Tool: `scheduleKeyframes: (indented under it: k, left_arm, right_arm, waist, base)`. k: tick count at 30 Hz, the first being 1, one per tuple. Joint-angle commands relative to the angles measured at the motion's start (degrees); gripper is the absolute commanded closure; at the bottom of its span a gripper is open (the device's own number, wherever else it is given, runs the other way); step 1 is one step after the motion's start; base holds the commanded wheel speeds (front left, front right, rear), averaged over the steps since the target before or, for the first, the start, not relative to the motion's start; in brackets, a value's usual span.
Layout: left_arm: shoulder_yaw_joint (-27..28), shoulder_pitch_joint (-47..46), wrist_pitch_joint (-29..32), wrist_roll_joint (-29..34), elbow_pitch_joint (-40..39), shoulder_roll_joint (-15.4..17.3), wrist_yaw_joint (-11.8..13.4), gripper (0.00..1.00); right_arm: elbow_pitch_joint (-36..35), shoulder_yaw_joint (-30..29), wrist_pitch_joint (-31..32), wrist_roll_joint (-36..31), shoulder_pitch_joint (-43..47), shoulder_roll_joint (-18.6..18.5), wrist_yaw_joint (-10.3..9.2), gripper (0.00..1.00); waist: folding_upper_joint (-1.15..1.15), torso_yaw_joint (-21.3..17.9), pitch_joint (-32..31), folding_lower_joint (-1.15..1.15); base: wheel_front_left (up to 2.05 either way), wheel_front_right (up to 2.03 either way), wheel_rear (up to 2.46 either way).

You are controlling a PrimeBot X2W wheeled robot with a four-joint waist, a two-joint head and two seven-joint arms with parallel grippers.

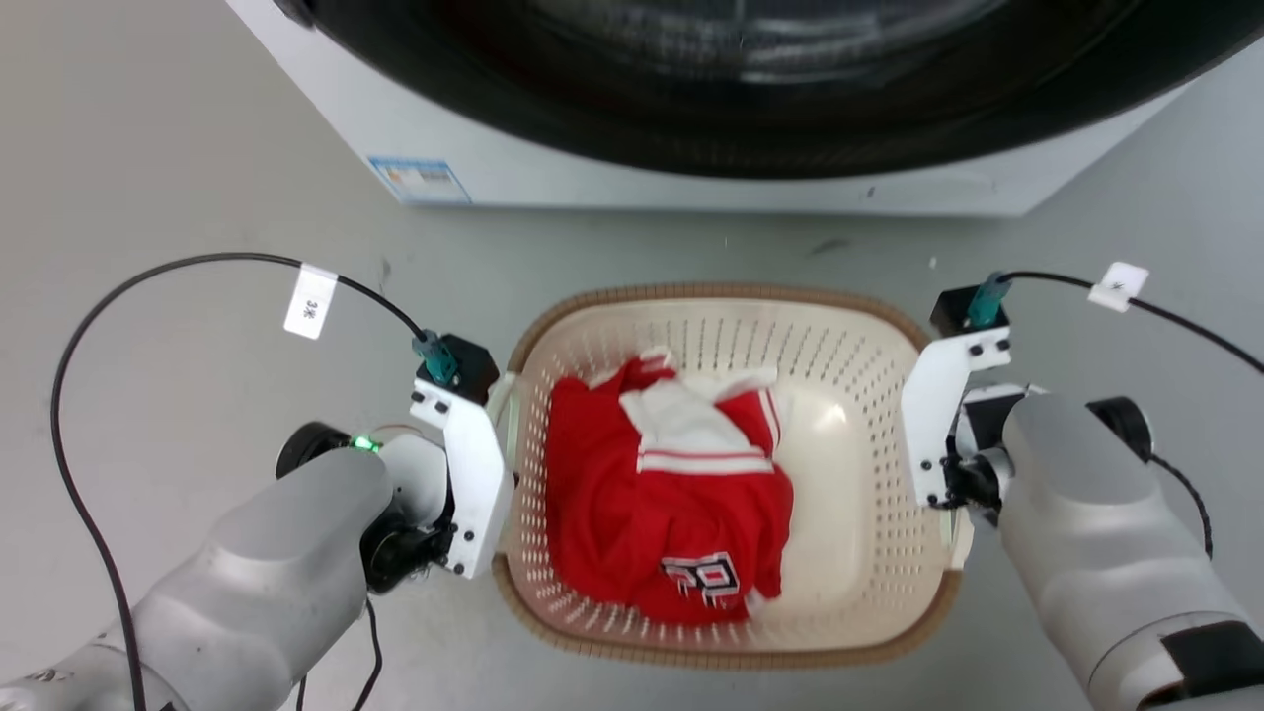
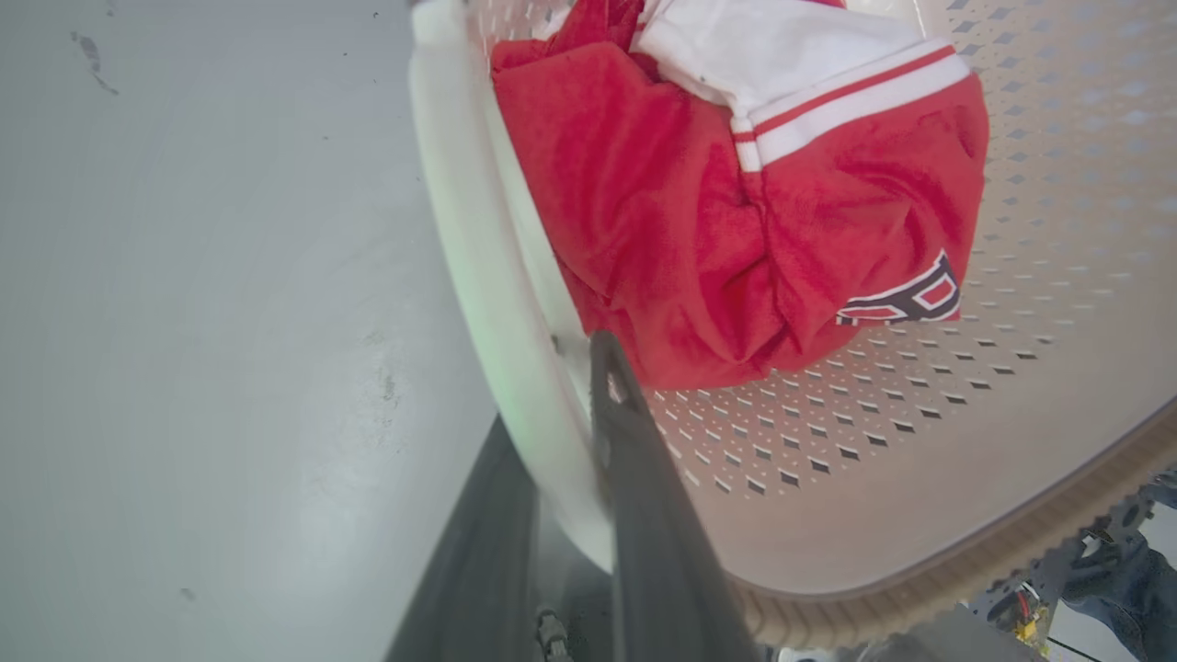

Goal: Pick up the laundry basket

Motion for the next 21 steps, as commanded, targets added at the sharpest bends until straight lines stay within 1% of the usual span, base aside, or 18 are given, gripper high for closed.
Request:
scheduleKeyframes:
  k: [1, 6, 11, 15, 21]
  left_arm:
    - [-0.30, 1.34, 2.62, -0.54, -1.23, 0.56, -0.46, 1.00]
    - [-0.21, 2.57, 9.36, -3.04, -2.93, 2.50, -0.45, 1.00]
    - [-0.27, 3.86, 14.79, -1.84, -4.73, 3.94, -0.45, 1.00]
    - [-0.28, 4.66, 18.50, -2.56, -5.58, 4.51, -0.45, 1.00]
    - [-0.30, 4.66, 22.11, -4.05, -6.11, 4.88, -0.45, 1.00]
  right_arm:
    - [0.00, 2.41, 2.29, 1.41, 1.53, -0.08, -0.01, 1.00]
    - [-1.46, 8.61, 8.90, 8.29, 3.66, -0.15, -0.01, 1.00]
    - [-3.43, 13.30, 13.98, 13.85, 5.74, -0.15, 0.06, 1.00]
    - [-4.02, 15.83, 16.29, 16.27, 6.62, -0.19, 0.07, 1.00]
    - [-3.45, 17.17, 18.69, 18.86, 6.05, -0.19, 0.07, 1.00]
  waist:
    - [0.00, 0.03, -6.90, 0.00]
    - [0.00, -0.53, -14.65, 0.00]
    - [0.00, -0.90, -20.74, 0.00]
    - [0.00, -1.02, -24.83, 0.00]
    - [0.00, -1.15, -27.86, 0.00]
  base:
    - [0.00, 0.00, 0.00]
    - [0.00, 0.00, 0.00]
    - [0.00, 0.00, 0.00]
    - [0.00, 0.00, 0.00]
    - [0.00, 0.00, 0.00]
